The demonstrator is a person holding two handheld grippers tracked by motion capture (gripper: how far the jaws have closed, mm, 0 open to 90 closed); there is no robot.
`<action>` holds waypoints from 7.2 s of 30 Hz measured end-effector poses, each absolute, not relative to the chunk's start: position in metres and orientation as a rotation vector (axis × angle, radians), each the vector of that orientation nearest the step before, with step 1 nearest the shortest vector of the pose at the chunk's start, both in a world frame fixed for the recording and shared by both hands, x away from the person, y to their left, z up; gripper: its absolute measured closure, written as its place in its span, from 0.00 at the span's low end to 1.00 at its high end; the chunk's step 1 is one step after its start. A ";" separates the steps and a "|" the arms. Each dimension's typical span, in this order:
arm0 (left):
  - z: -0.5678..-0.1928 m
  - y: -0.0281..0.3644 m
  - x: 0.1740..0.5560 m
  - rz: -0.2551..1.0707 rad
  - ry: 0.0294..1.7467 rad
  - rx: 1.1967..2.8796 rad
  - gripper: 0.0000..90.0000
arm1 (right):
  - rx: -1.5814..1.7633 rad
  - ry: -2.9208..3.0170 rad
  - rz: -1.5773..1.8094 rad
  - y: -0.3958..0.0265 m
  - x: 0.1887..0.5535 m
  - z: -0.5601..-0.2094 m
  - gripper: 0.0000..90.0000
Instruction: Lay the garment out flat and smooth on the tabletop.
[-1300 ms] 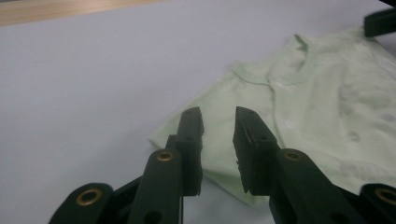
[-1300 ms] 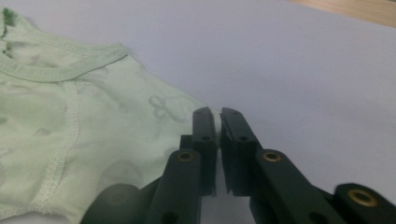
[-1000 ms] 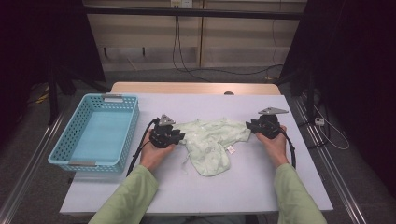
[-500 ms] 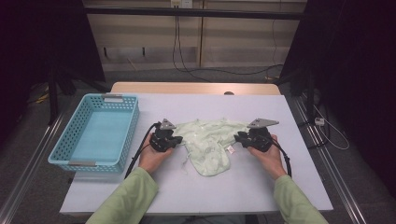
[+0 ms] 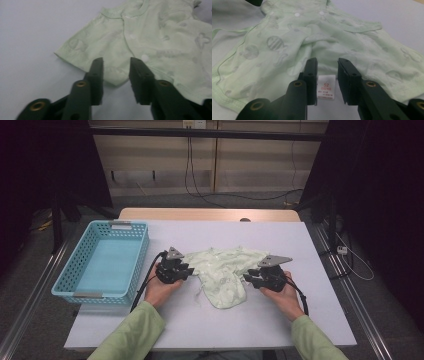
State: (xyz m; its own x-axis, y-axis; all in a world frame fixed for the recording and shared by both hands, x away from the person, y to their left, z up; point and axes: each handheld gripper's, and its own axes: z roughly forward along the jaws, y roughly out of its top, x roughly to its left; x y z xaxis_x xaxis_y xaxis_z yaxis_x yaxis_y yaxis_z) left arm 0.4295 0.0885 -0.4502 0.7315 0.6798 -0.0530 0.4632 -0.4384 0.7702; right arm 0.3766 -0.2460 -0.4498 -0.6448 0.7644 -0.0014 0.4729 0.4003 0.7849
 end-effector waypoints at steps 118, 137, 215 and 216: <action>-0.450 0.070 0.421 0.170 0.806 1.989 0.99 | 0.915 2.454 1.124 -0.189 0.362 -0.469 0.85; -0.444 0.074 0.422 0.185 0.818 1.971 0.99 | 0.981 2.351 1.205 -0.213 0.359 -0.450 1.00; -0.459 0.035 0.391 0.229 0.611 2.170 0.80 | 1.006 2.300 1.131 -0.225 0.394 -0.445 0.87; -0.461 0.035 0.391 0.227 0.615 2.178 0.80 | 1.006 2.306 1.131 -0.225 0.395 -0.447 0.85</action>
